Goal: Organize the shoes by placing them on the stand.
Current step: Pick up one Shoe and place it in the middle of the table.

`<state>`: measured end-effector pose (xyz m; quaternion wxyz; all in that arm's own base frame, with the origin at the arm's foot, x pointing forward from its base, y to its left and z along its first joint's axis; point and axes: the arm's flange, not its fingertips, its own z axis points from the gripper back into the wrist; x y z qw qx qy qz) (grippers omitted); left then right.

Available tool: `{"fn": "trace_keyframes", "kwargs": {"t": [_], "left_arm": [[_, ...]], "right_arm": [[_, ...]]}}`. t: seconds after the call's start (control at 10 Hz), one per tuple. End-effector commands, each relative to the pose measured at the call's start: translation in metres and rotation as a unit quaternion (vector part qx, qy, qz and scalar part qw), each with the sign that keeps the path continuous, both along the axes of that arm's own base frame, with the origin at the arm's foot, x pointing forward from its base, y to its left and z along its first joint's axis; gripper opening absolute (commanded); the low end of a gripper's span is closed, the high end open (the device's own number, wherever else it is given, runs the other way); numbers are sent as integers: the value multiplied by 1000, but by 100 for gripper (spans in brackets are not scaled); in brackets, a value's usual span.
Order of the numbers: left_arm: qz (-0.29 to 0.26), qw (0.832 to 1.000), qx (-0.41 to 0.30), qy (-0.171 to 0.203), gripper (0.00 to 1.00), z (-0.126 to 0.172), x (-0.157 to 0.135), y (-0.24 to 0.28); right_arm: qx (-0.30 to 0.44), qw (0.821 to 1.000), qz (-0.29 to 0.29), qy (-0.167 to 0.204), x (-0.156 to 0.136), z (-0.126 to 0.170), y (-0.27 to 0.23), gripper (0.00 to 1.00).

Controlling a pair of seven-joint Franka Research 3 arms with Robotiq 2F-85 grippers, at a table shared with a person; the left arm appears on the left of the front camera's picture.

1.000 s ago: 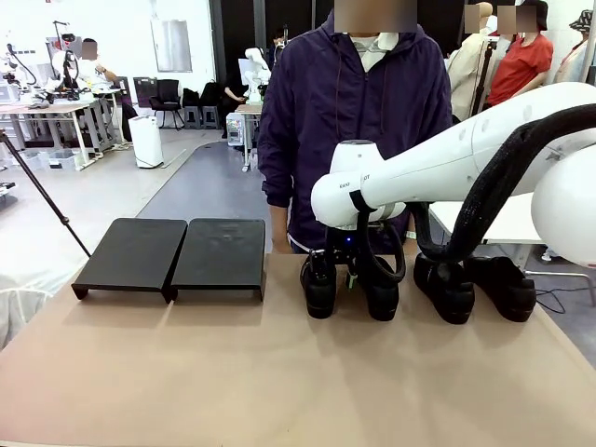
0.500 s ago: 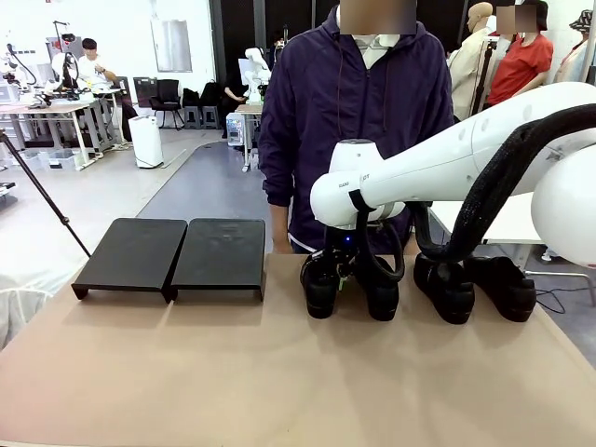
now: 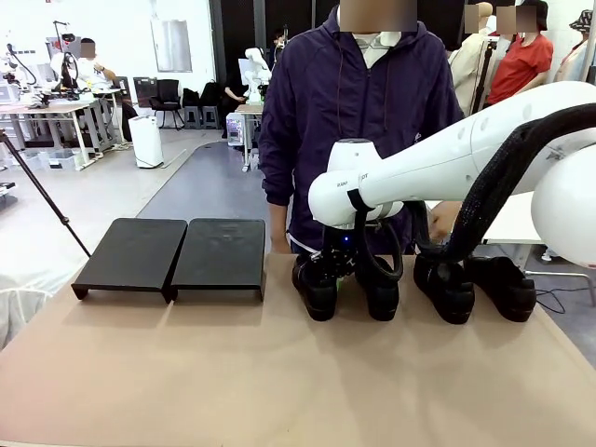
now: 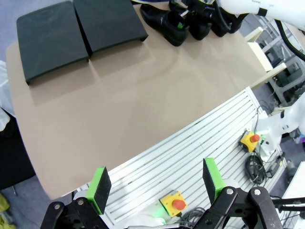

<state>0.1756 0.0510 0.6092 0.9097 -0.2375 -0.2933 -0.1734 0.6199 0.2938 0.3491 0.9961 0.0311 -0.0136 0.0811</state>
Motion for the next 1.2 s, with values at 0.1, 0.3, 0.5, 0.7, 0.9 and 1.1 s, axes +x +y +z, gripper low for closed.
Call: {"fn": "trace_keyframes", "kwargs": {"t": [0.1, 0.3, 0.5, 0.7, 0.9, 1.1], "left_arm": [[-9, 1000, -3, -3, 100, 1, -1, 0], [-9, 1000, -3, -3, 100, 1, -1, 0], [-9, 1000, -3, -3, 100, 1, -1, 0], [-9, 1000, -3, -3, 100, 1, -1, 0], [-9, 1000, -3, -3, 100, 1, -1, 0], [-9, 1000, -3, -3, 100, 1, -1, 0]], "right_arm": [[-8, 1000, -8, 17, -42, 62, 13, 0], [-44, 997, -48, 50, -117, 122, 29, 0], [-99, 991, -56, 69, -167, 148, 54, 0], [-117, 989, -78, 55, -212, 175, 67, 0], [-106, 990, -59, 76, -208, 172, 69, 0], [-106, 990, -59, 76, -208, 172, 69, 0]]}}
